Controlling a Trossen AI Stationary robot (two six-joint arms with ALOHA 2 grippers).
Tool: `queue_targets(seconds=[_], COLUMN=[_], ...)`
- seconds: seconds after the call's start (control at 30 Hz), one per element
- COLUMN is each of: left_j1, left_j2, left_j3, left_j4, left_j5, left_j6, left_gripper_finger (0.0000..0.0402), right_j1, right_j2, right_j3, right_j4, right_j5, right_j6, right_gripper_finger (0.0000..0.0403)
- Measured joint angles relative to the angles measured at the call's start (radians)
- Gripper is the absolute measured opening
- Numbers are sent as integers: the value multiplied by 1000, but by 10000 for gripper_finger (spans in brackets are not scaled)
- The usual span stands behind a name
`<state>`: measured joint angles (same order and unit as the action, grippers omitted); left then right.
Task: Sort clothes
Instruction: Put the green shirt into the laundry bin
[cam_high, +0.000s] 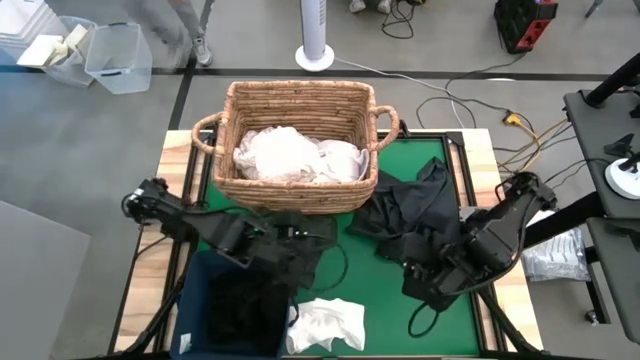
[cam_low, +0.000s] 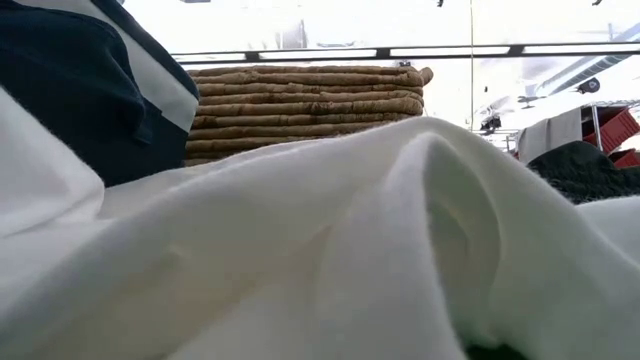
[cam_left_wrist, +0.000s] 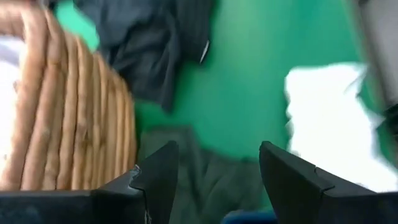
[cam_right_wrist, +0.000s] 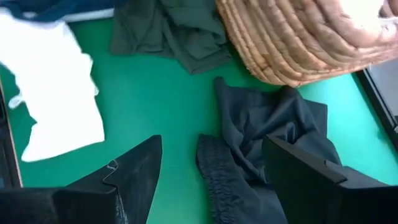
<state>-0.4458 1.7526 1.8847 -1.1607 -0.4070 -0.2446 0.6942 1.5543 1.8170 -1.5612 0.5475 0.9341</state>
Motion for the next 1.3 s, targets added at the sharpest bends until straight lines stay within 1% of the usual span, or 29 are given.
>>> queue_targets(seconds=[0.07, 0.13, 0.27, 0.43, 0.6, 0.73, 0.9, 1.17, 1.3], left_j1=[29, 55, 102, 152, 171, 174, 182, 246, 265], left_j2=[24, 44, 90, 129, 142, 132, 89, 1, -4], left_j3=[0, 0, -2, -2, -4, -34, -131, -376, -463], left_j4=[-33, -33, -14, -12, -15, -14, 15, 247, 306], left_j5=[34, 78, 94, 151, 191, 215, 216, 216, 208], left_j6=[21, 48, 96, 137, 200, 234, 236, 236, 241], left_gripper_finger=[201, 201, 201, 201, 201, 201, 201, 201, 201], right_j1=[2, 1, 1, 1, 1, 10, 28, 30, 30], right_j2=[-26, -43, -55, -55, -68, -100, -166, -219, -218], right_j3=[-35, -66, -95, -123, -150, -169, -214, -250, -251], right_j4=[10, 23, 34, 36, 28, 23, 22, 26, 27], right_j5=[11, 18, 57, 68, 91, 123, 179, 227, 240], right_j6=[31, 43, 43, 38, 49, 74, 130, 167, 166], right_gripper_finger=[265, 262, 261, 272, 280, 283, 278, 282, 287])
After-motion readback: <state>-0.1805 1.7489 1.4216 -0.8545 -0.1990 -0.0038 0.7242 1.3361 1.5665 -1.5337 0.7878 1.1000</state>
